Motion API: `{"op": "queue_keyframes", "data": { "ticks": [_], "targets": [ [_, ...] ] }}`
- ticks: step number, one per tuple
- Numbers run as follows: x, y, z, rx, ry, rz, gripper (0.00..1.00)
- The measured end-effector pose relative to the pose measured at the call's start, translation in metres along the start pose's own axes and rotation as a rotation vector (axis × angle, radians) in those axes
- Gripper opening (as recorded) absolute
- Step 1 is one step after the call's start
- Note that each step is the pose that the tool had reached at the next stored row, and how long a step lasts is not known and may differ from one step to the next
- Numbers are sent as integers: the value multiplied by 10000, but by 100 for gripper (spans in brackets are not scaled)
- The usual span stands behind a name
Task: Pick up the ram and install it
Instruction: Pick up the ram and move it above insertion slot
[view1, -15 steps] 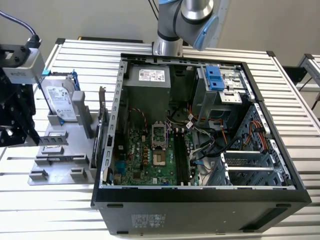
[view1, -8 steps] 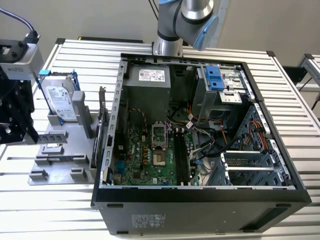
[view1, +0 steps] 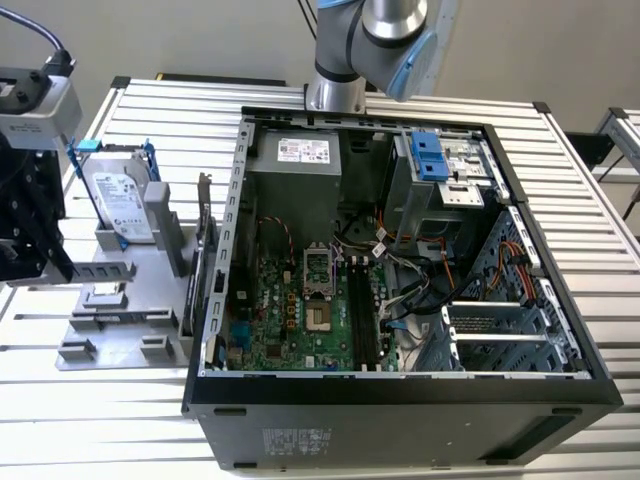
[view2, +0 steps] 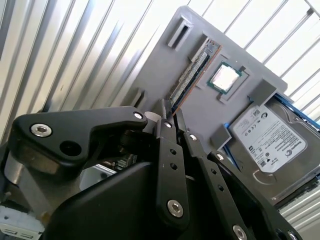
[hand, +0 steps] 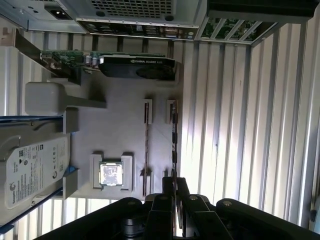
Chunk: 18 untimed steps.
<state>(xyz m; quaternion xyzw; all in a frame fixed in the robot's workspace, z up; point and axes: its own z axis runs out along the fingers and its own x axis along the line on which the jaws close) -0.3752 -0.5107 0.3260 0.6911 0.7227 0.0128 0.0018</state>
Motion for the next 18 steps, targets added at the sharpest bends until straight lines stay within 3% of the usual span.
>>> {"op": "queue_keyframes", "data": {
  "ticks": [18],
  "targets": [
    [1,2,-75,1,0,0,0]
  ]
}}
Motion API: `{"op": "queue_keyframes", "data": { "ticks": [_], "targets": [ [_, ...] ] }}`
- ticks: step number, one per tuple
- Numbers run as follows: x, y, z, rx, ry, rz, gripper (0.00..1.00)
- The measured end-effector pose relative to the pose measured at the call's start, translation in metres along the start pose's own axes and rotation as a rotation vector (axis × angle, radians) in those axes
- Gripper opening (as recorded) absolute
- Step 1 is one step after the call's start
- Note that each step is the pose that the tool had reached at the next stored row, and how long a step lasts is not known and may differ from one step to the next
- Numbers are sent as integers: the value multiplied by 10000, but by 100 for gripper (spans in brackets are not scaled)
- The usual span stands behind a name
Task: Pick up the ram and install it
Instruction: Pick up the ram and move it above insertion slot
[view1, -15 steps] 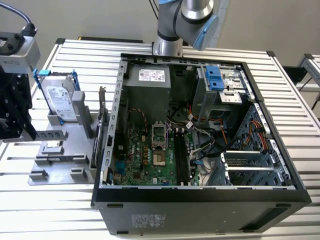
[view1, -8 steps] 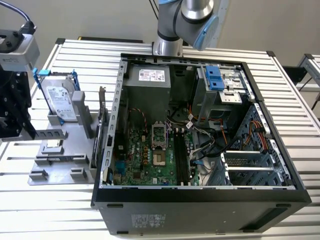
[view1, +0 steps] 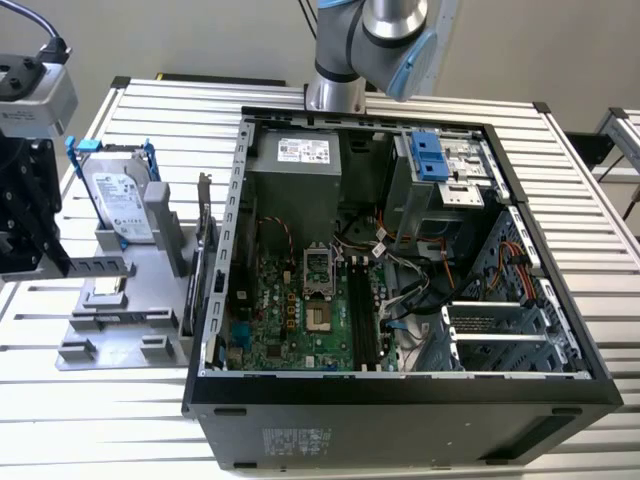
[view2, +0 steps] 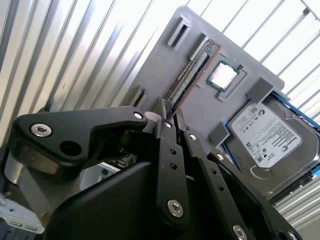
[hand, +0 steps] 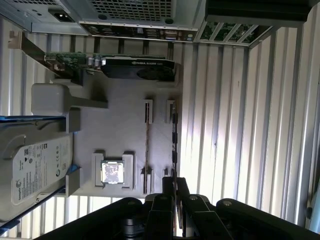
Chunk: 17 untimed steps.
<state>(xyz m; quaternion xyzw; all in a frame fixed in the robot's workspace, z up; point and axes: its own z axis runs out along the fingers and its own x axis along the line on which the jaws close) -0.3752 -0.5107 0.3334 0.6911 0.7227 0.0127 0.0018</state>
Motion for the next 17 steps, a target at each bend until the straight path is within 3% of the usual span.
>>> {"op": "queue_keyframes", "data": {
  "ticks": [15,17],
  "targets": [
    [0,0,-40,0,0,-1,0],
    [2,-12,-72,-9,-1,-1,0]
  ]
}}
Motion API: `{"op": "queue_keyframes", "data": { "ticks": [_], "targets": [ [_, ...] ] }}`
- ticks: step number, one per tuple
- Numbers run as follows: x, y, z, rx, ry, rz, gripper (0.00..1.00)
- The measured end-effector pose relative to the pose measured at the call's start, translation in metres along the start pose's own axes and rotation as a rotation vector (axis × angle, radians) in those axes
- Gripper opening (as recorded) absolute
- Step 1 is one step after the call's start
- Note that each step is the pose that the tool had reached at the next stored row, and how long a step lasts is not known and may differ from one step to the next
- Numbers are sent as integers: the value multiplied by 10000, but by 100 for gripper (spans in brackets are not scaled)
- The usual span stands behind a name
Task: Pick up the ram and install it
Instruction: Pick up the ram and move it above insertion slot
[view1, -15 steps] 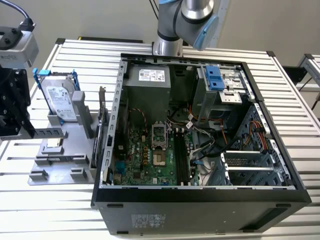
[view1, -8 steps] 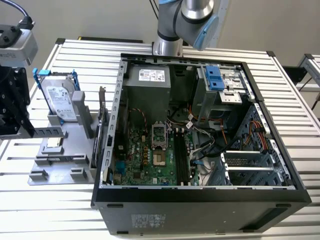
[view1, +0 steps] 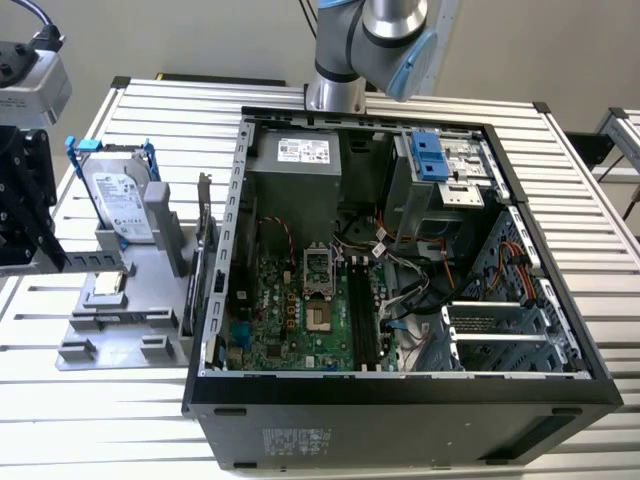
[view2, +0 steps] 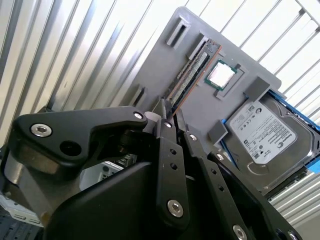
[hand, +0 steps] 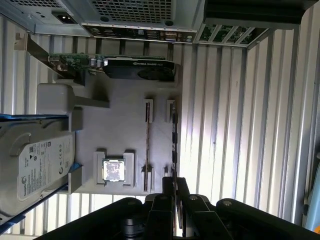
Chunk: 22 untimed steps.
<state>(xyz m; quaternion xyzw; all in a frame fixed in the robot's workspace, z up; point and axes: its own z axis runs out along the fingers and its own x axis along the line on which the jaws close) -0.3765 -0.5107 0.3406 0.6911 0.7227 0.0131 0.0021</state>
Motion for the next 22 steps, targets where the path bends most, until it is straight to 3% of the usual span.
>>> {"op": "queue_keyframes", "data": {
  "ticks": [8,22],
  "targets": [
    [0,3,2,-2,2,1,0],
    [-3,81,2,0,0,1,0]
  ]
}}
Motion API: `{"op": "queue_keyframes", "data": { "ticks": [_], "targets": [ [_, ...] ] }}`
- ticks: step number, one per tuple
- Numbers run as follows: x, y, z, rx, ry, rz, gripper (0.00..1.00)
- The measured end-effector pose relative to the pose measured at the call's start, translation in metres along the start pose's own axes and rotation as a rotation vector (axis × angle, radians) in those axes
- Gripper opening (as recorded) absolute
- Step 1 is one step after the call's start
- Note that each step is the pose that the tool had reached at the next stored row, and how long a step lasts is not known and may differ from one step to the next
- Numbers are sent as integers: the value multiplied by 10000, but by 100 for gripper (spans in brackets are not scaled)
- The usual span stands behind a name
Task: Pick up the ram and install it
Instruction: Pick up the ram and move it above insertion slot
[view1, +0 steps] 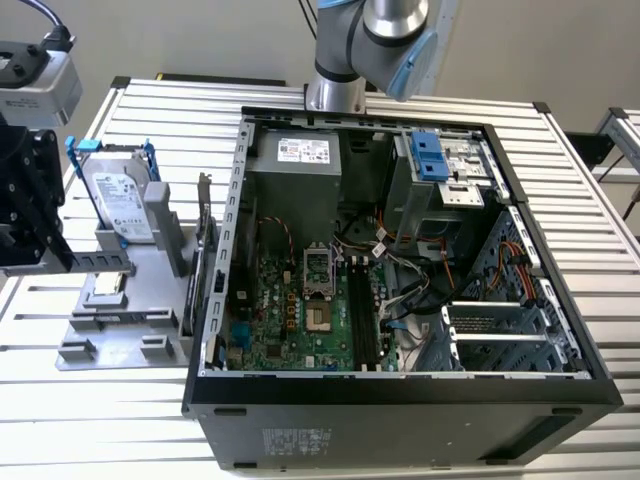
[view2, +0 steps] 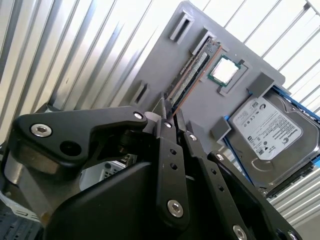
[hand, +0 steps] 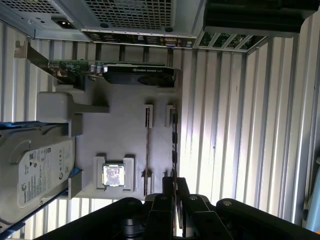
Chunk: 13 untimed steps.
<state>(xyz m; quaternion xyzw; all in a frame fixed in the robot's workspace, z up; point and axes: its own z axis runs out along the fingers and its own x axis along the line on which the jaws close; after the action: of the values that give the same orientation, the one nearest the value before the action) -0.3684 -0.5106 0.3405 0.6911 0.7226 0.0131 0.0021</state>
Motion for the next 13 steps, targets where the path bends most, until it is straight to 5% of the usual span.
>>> {"op": "queue_keyframes", "data": {
  "ticks": [13],
  "targets": [
    [2,4,-117,-3,23,1,0]
  ]
}}
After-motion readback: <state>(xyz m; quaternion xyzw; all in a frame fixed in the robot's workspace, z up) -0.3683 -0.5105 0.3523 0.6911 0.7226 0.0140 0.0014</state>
